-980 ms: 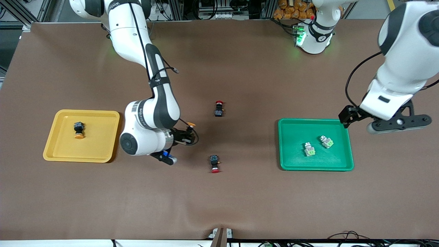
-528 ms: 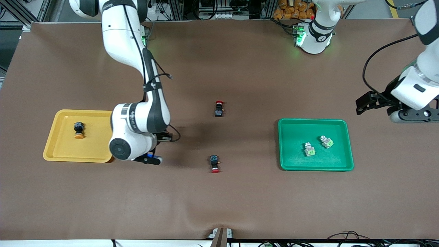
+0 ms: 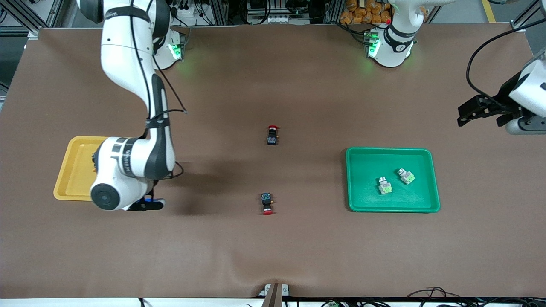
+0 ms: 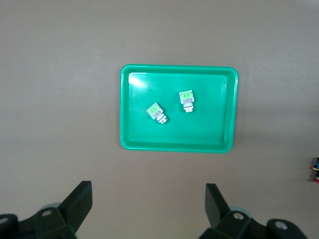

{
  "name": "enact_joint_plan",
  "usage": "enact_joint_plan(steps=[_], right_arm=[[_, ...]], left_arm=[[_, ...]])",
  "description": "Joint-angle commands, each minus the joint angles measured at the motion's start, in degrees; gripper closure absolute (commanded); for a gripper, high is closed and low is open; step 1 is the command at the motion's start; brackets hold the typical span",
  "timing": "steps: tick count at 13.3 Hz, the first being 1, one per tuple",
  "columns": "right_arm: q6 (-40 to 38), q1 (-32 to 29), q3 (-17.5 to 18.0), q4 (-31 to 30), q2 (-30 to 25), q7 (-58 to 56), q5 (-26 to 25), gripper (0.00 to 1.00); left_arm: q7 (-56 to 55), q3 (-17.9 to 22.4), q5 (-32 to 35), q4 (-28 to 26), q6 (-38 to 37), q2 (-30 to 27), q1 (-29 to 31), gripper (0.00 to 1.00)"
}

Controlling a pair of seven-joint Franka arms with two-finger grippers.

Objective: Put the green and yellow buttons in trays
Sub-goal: 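Carry the yellow switch into the yellow tray and open the right gripper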

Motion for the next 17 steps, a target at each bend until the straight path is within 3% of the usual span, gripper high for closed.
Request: enact_joint_plan(steps=[1, 6, 8, 10, 12, 13, 14, 16, 17], right_arm=[[-0.23, -3.00, 0.52, -0.77, -0.61, -4.88, -3.64, 1.00], [2.39, -8.72, 1.31, -3.14, 0.00, -10.15, -7.95, 1.00], [4.42, -12.40, 5.16, -4.37, -0.35, -11.13, -8.31, 1.00], [6.52, -13.47, 5.88, -4.81, -0.09, -11.22, -11.11, 1.00], [10.21, -15.22, 8.85, -7.44, -0.43, -11.48, -12.00, 1.00], [10.23, -15.50, 9.13, -7.54, -0.44, -11.48, -12.00, 0.90], [10.23, -15.58, 9.14, -7.54, -0.44, -11.48, -12.00, 0.43], [10.14, -15.50, 9.22, -7.54, -0.52, -11.13, -11.92, 0.18], [10.05, -15.58, 9.22, -7.45, -0.53, -11.13, -11.83, 0.01]], left_arm=[[0.06, 0.46, -1.03, -1.17, -1.94, -1.30, 0.26, 0.00], [-0.12, 0.20, -0.15, -1.43, -3.10, -0.52, 1.76, 0.00], [-0.12, 0.11, 0.12, -1.52, -2.83, -0.77, 1.76, 0.00], [-0.12, 0.02, 0.64, -1.78, -3.01, -1.30, 1.93, 0.00], [-0.12, 0.11, 0.64, -2.05, -3.01, -1.74, 1.93, 0.00], [-0.12, 0.11, 0.64, -2.05, -3.01, -1.74, 1.93, 0.00], [-0.12, 0.02, 0.64, -2.13, -3.01, -1.74, 1.93, 0.00], [-0.12, 0.02, 0.64, -2.22, -3.01, -1.57, 1.93, 0.00], [-0.21, 0.11, 0.64, -2.14, -3.01, -1.39, 1.93, 0.00]])
